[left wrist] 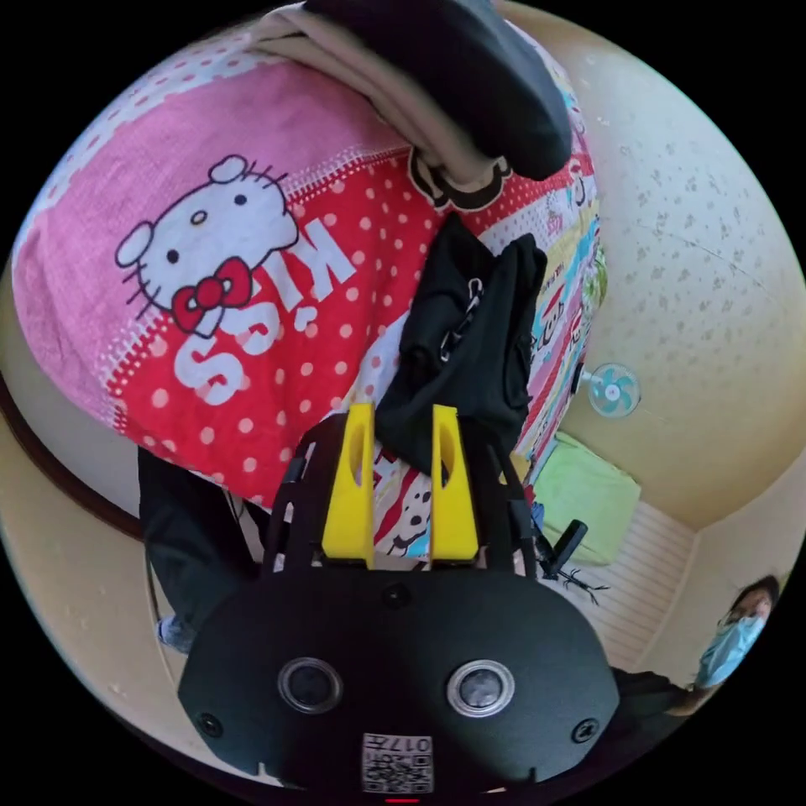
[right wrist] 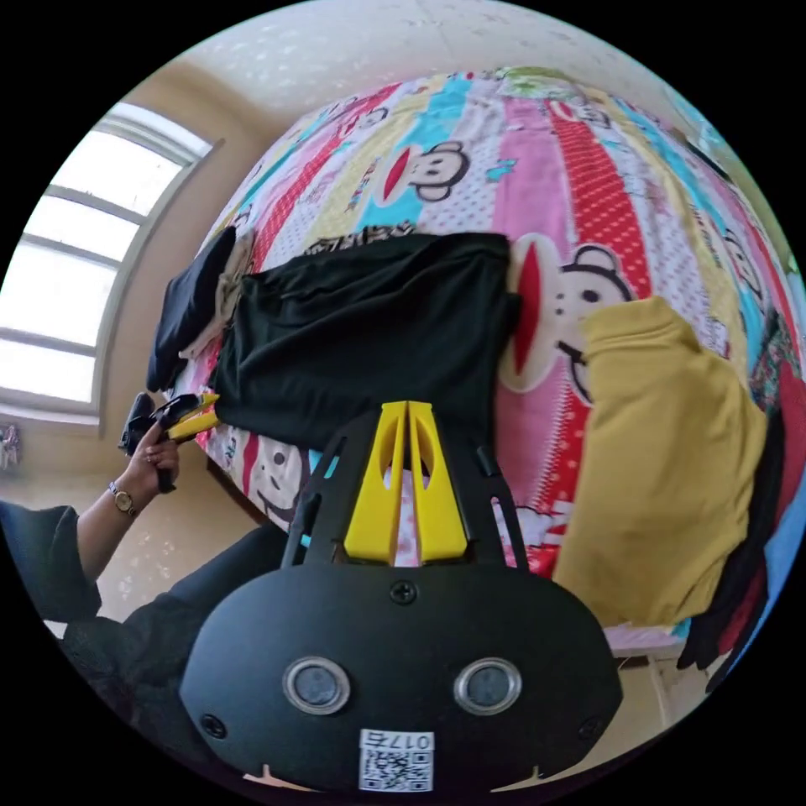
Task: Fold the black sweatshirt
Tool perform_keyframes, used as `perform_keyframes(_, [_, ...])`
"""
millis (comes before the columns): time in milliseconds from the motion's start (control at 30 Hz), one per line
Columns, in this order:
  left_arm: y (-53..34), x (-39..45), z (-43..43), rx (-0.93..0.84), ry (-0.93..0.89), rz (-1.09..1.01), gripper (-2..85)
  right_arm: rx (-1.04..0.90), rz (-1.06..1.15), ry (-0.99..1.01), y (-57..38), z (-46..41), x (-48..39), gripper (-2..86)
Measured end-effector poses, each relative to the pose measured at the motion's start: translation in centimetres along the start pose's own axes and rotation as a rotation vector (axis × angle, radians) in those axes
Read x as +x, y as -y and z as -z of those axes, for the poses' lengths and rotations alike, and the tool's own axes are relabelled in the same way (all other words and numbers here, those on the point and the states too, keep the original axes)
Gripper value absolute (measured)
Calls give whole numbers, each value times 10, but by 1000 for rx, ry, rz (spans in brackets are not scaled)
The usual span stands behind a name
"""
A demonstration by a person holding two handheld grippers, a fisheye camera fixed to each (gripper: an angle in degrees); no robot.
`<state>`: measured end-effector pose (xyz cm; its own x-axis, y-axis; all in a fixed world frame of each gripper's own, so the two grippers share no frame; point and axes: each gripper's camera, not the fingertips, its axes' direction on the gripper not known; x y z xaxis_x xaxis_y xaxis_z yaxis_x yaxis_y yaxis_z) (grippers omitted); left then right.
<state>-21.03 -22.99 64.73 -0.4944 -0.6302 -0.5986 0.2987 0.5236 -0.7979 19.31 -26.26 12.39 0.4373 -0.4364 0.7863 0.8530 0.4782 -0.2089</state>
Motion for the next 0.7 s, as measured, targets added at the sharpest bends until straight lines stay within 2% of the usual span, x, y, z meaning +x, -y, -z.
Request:
perform_keyframes(67, [10,15,-25,-137,1,-1,42,-13,-57,36,-2,-8,0,5])
perform_keyframes(100, [10,24,-27,-138,16,-24,40,9,-68,94,-8,-6,2,5])
perform_keyframes(200, [-8,105,-10,46,161,-292,34,9,-107,154,-35,-4,15,5])
perform_keyframes(300, [-41,193,-31,75,130,-529,30,-79,-168,210,-68,-18,38,5])
perform_keyframes(400, [-83,264,-96,-37,67,-726,29,-102,-224,310,-99,-22,59,5])
perform_keyframes(433, [-101,284,-131,-123,79,-799,32,-106,-234,323,-104,-22,63,5])
perform_keyframes(567, [-155,304,-219,-378,98,-926,62,-99,-279,402,-130,-18,86,8])
perform_keyframes(700, [-164,276,-221,-313,125,-869,82,-74,-330,489,-150,-13,108,19])
